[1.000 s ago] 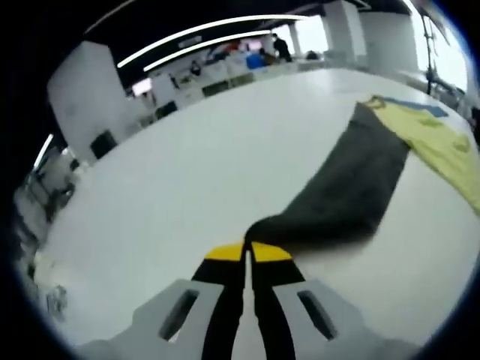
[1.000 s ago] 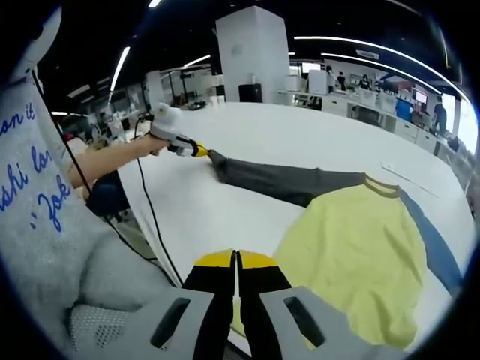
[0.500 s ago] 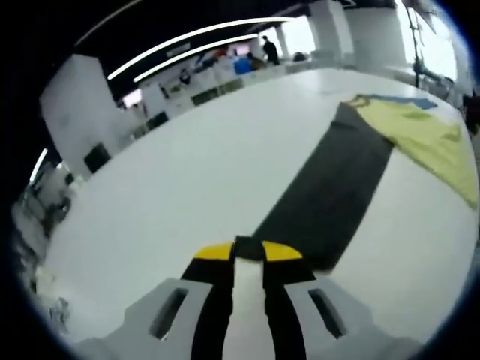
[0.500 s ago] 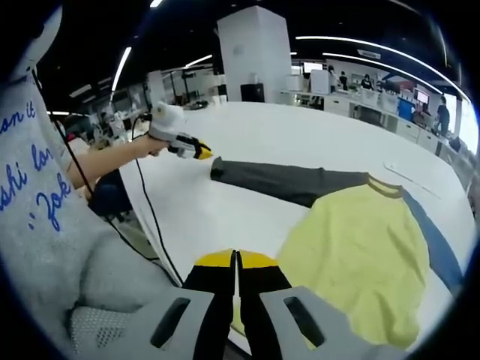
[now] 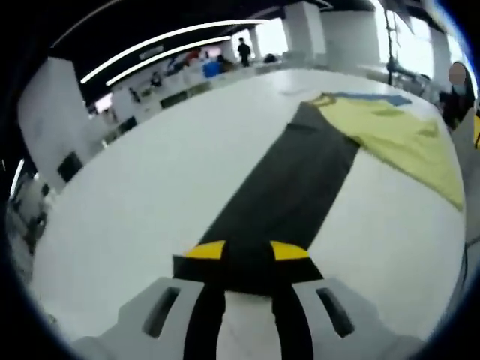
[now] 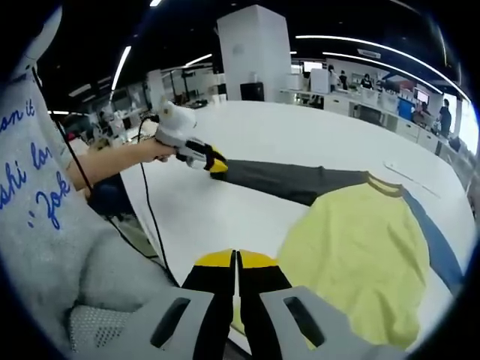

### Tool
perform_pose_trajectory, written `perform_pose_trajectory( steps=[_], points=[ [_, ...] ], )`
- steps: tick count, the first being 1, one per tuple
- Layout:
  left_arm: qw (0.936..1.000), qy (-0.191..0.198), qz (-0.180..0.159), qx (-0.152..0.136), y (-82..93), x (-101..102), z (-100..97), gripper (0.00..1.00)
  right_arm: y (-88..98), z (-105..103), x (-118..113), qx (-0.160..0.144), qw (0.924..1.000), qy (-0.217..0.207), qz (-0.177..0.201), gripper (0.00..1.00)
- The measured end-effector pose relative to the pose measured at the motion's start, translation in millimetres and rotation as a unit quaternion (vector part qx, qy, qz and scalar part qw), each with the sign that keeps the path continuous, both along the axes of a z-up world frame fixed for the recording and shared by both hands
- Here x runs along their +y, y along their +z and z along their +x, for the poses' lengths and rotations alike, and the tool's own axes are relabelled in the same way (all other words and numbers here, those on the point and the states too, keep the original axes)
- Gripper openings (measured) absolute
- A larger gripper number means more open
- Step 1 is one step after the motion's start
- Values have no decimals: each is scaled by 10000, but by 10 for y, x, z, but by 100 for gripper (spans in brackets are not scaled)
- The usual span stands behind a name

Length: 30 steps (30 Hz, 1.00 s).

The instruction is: Fold the garment on the visible template until the final outline fits inside the template.

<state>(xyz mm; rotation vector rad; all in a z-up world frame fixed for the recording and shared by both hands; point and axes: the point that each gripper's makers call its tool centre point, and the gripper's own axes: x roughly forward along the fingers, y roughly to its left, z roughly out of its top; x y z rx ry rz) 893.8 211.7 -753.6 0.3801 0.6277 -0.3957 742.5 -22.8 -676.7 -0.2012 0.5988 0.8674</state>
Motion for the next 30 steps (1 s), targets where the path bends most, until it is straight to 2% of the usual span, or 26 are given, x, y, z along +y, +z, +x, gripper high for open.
perform_pose_trajectory(
  steps=[2,5,8,11,13,22,27,30],
  points=[
    [9999,68,-103,35,-13,34,-29,18,3,7,-8,-7,10000,-23,3,1],
    [9998,167,80,28,-46,144,-70,17,-3,10,-15,-6,10000,-19,-10,2],
    [9996,268,79,-45,-38,219,-111,17,-12,10,-14,-1,10000,-9,-17,2],
    [9990,379,222,-58,-63,323,-176,16,-8,13,-9,-8,10000,-1,-3,2],
    [9988,467,139,-31,-62,363,-226,16,-3,14,-7,-13,10000,3,6,2],
    [9973,689,245,57,-60,500,-367,17,2,0,-1,-46,10000,36,-3,2],
    [9968,760,238,6,-14,540,-417,19,0,2,-59,-58,10000,-31,-44,2],
    [9965,810,189,2,43,540,-431,27,29,18,-116,-100,9999,-115,-46,2]
  ],
)
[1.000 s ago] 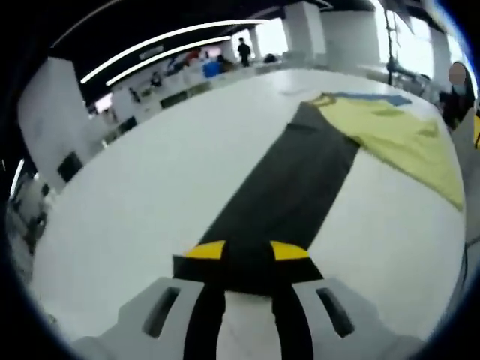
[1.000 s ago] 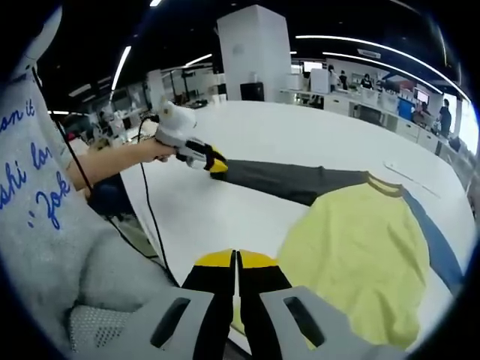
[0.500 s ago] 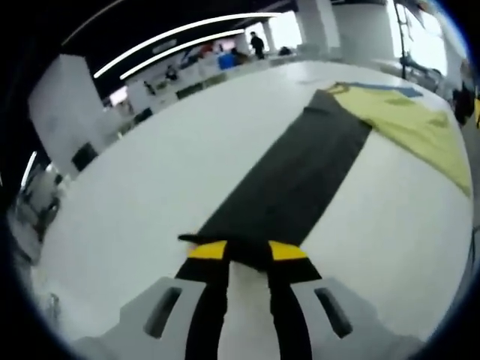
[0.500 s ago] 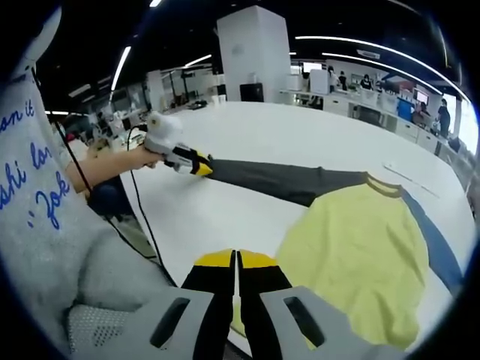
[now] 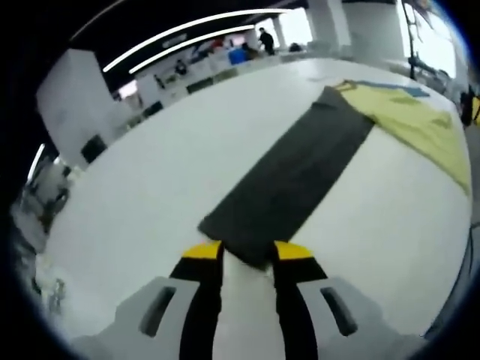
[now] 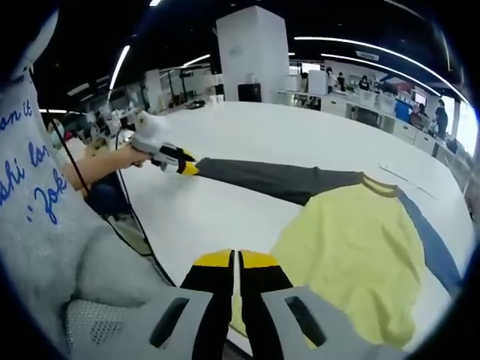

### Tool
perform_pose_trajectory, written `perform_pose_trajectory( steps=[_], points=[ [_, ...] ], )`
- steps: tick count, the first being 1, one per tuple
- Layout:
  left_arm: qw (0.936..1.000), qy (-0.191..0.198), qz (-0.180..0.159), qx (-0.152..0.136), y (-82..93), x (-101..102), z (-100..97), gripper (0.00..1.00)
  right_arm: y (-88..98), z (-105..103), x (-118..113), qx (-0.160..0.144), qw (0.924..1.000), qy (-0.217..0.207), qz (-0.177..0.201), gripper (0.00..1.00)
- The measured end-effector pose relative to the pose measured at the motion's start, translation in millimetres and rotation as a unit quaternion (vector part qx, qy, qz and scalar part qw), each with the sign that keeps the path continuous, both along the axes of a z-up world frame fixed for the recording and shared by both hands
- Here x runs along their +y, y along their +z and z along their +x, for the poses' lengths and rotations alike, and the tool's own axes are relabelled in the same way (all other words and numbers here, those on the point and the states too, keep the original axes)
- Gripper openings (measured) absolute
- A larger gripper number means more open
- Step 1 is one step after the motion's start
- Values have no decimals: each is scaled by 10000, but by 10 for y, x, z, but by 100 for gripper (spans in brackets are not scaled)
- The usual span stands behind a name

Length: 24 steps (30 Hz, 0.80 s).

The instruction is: Fold the garment on the visible template until the final outline fits inside the template.

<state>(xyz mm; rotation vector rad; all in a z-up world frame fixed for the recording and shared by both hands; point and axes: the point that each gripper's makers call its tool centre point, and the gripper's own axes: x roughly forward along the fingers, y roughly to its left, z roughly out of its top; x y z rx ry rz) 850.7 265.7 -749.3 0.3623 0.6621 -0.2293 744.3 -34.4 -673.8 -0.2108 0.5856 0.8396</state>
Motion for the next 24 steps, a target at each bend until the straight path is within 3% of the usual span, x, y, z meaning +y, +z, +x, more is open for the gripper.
perform_pose_trajectory(
  steps=[9,17,24],
  points=[
    [9990,-317,-276,-149,287,-274,9,31,126,82,-177,-224,9993,-290,-4,3],
    [9961,-724,-438,-249,528,-597,-17,41,150,98,-381,-312,9987,-377,-164,5],
    [9933,-985,-586,-158,636,-884,-144,46,233,197,-619,-470,9974,-505,-210,10]
  ],
)
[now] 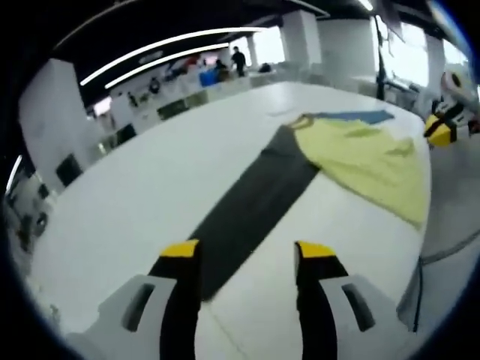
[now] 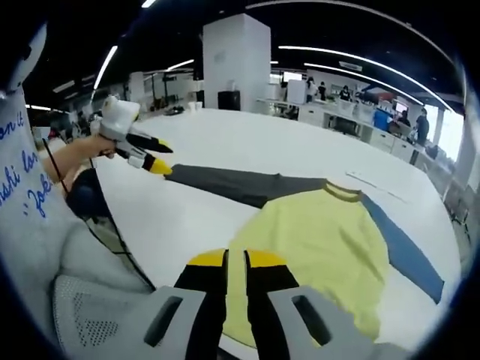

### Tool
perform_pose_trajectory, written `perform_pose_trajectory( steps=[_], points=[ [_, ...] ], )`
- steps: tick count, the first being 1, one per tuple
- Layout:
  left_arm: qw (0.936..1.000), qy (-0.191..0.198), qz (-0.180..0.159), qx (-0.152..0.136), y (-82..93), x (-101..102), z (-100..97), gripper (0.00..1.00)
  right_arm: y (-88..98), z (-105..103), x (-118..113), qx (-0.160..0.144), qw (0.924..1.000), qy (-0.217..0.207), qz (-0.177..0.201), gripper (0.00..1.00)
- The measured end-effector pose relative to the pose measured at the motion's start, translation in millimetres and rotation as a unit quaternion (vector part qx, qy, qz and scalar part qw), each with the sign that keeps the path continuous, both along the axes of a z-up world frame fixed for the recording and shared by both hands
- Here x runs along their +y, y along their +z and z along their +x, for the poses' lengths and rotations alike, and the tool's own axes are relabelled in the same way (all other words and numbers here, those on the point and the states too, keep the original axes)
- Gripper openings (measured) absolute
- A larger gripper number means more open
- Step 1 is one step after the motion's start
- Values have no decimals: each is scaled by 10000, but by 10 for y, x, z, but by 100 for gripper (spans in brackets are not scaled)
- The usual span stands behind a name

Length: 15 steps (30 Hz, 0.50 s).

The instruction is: Fold the garment on the visible template until the final outline fits inside the template.

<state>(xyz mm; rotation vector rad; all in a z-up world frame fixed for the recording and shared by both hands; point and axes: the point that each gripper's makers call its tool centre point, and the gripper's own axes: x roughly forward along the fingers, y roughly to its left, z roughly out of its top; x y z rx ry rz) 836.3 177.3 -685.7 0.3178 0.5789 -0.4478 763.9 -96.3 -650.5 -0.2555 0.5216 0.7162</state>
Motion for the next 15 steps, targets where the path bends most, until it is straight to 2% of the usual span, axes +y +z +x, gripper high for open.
perform_pose_trajectory(
  steps=[8,15],
  points=[
    [9996,-124,-240,-47,233,-302,-110,50,196,70,-292,-192,9998,-29,49,16],
    [9993,-230,-285,-71,382,-502,-206,53,298,138,-487,-360,9993,-83,33,29]
  ],
)
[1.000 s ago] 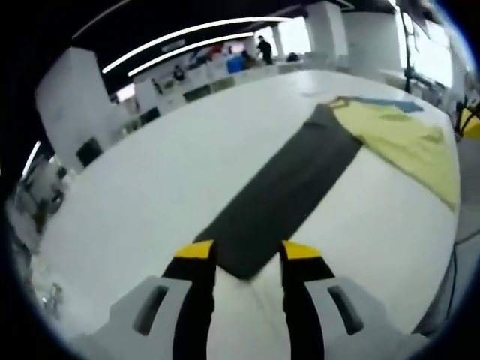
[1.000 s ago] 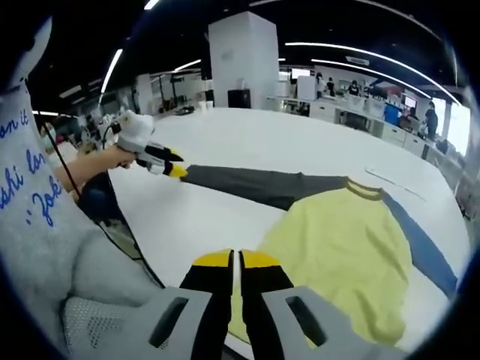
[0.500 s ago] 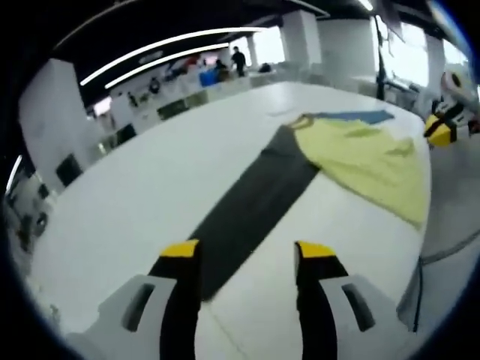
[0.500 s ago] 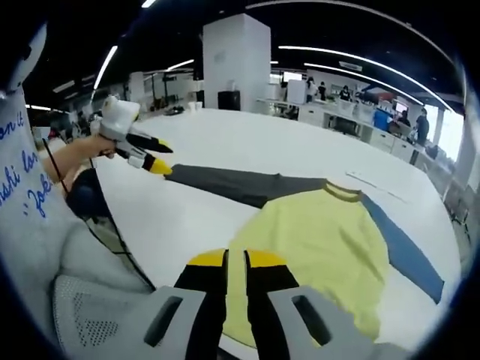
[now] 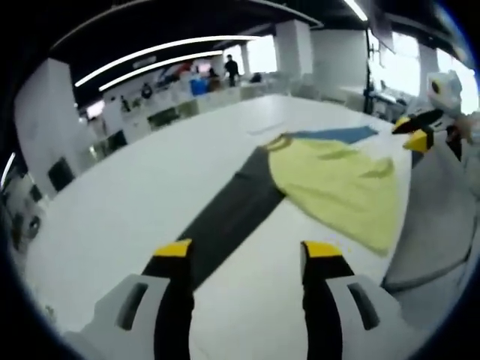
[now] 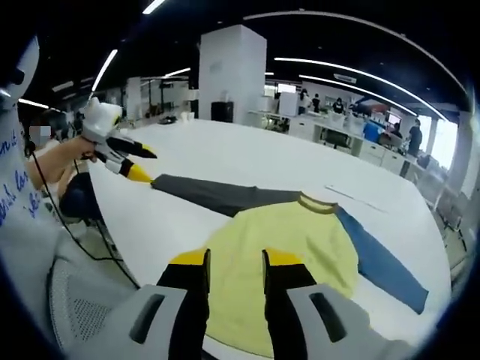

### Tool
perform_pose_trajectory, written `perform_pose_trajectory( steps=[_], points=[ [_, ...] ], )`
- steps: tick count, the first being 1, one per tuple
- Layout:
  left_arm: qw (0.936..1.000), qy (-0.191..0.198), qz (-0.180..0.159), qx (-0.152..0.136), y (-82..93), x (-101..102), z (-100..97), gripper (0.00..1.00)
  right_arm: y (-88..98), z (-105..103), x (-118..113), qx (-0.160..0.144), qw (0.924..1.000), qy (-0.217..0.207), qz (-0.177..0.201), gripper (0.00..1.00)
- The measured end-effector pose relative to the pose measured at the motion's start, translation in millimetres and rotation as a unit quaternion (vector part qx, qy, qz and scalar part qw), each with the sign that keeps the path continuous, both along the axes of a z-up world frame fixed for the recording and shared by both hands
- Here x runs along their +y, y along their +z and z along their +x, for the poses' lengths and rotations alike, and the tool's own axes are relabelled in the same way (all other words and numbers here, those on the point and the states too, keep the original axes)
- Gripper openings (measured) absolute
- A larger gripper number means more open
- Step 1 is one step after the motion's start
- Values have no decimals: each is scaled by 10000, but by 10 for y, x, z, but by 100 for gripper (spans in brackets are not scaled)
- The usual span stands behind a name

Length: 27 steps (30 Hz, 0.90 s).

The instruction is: Fold the garment on the visible template until the final outline fits inside the template.

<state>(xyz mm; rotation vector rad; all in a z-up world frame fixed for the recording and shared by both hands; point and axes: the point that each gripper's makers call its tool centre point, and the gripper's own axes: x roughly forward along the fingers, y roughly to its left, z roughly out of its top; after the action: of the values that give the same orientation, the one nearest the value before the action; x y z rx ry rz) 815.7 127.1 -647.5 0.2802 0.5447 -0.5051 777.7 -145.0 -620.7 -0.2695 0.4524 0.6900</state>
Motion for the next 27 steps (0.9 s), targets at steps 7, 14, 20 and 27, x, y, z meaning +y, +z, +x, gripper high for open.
perform_pose_trajectory(
  steps=[7,14,20,27],
  points=[
    [10000,13,-8,-24,129,-86,-117,56,22,128,-170,-64,9999,-136,44,41],
    [9997,-99,-167,150,170,-311,-301,60,43,117,-297,-92,9999,-139,2,59],
    [9994,-130,-285,112,237,-550,-438,67,85,36,-459,-106,9999,-81,-1,66],
    [9995,-170,-268,53,333,-759,-599,72,128,-14,-642,-134,9999,23,-24,71]
  ],
)
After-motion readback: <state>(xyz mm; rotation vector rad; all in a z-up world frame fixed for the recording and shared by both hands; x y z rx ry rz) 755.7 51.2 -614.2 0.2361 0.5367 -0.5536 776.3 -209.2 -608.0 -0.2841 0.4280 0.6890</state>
